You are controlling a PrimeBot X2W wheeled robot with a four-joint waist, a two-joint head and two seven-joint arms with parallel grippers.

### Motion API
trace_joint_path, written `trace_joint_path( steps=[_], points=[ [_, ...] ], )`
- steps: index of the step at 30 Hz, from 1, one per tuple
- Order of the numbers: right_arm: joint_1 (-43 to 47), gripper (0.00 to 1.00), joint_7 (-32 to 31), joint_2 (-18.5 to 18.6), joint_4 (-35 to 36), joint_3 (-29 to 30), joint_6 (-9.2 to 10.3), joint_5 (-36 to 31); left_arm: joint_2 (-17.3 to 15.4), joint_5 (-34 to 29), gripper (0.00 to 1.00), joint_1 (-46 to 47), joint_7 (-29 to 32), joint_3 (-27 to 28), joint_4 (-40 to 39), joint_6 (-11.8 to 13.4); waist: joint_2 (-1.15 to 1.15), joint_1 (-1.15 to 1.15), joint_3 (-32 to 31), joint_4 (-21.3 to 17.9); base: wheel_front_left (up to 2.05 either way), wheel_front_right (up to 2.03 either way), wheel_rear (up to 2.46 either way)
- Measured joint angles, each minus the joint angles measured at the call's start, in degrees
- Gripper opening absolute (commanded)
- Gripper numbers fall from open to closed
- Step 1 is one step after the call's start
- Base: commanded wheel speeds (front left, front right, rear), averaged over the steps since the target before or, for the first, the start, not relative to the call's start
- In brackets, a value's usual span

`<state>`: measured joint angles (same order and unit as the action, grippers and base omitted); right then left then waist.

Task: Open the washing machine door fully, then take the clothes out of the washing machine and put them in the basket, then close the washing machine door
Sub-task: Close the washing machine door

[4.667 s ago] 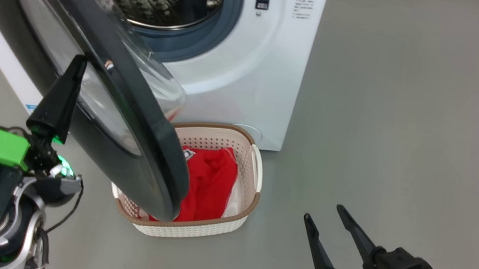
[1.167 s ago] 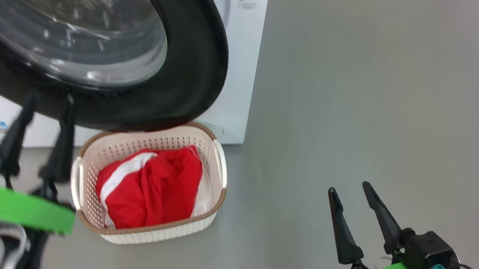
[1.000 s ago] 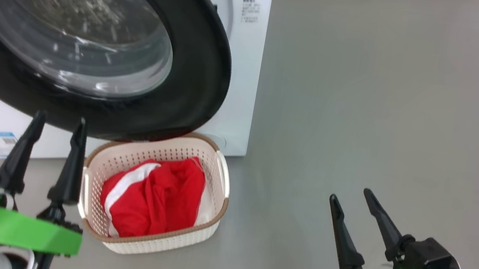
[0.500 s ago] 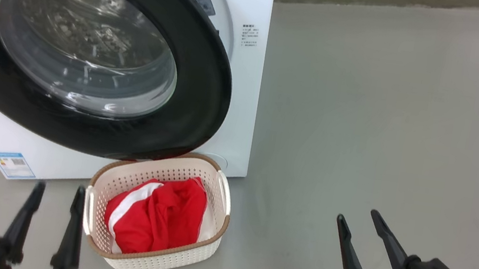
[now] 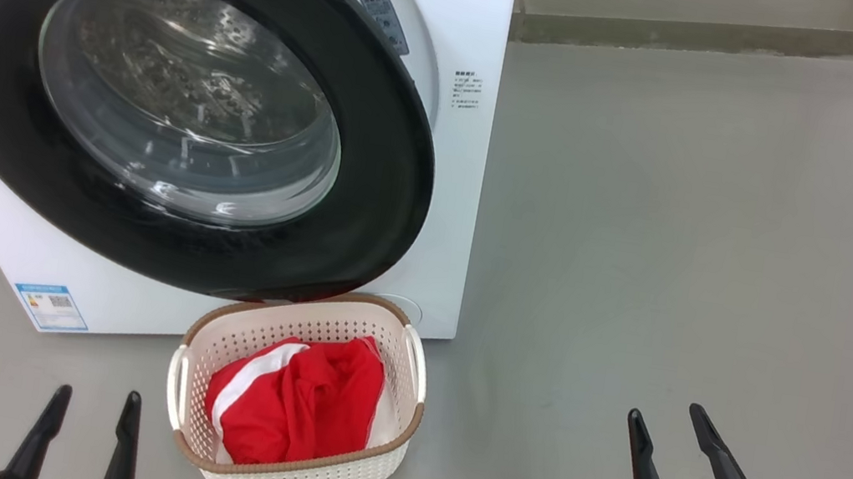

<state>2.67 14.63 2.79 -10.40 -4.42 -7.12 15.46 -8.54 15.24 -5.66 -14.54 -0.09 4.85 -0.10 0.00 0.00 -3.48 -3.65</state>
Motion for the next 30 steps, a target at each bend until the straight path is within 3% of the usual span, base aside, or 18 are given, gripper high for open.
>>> trace_joint_path(
  steps=[18,19,20,21,22,23,30],
  points=[
    [0.9,1.00,0.0,-0.1,1.2,0.3,0.00,-1.0,2.9,-3.2,1.00,-0.4,0.0,2.8,1.3,-3.4,0.00,0.00,0.2,1.2,0.00,0.00,0.00],
    [0.9,0.78,0.0,-0.1,1.3,0.2,-0.01,-1.1,3.0,-3.2,1.00,-0.4,0.0,2.9,1.3,-3.5,0.00,0.00,0.3,1.2,0.00,0.00,0.00],
    [0.9,0.45,0.0,-0.1,1.3,0.2,0.00,-1.4,3.1,-3.3,1.00,-0.4,0.0,2.9,1.3,-3.5,0.00,0.00,0.4,1.3,0.00,0.00,0.00],
    [0.9,0.33,0.0,-0.1,1.3,0.2,0.00,-1.4,3.1,-3.3,1.00,-0.4,0.0,2.9,1.3,-3.5,0.00,0.00,0.4,1.3,0.00,0.00,0.00],
    [0.9,0.08,0.0,-0.1,1.3,0.0,0.00,-1.7,3.2,-3.5,1.00,-0.4,0.0,3.0,1.3,-3.5,0.00,0.00,0.5,1.5,0.00,0.00,0.00],
    [0.8,0.00,0.0,-0.1,1.2,-0.3,0.00,-1.8,3.4,-3.6,1.00,-0.4,0.0,3.0,1.3,-3.6,0.00,0.00,0.6,1.6,0.00,0.00,0.00],
    [-2.1,0.00,0.0,-0.1,-2.5,-4.3,0.00,-0.5,4.0,-3.8,1.00,-0.2,0.0,3.0,0.9,-4.5,0.00,0.00,1.7,3.2,0.00,0.00,0.00]
  ],
)
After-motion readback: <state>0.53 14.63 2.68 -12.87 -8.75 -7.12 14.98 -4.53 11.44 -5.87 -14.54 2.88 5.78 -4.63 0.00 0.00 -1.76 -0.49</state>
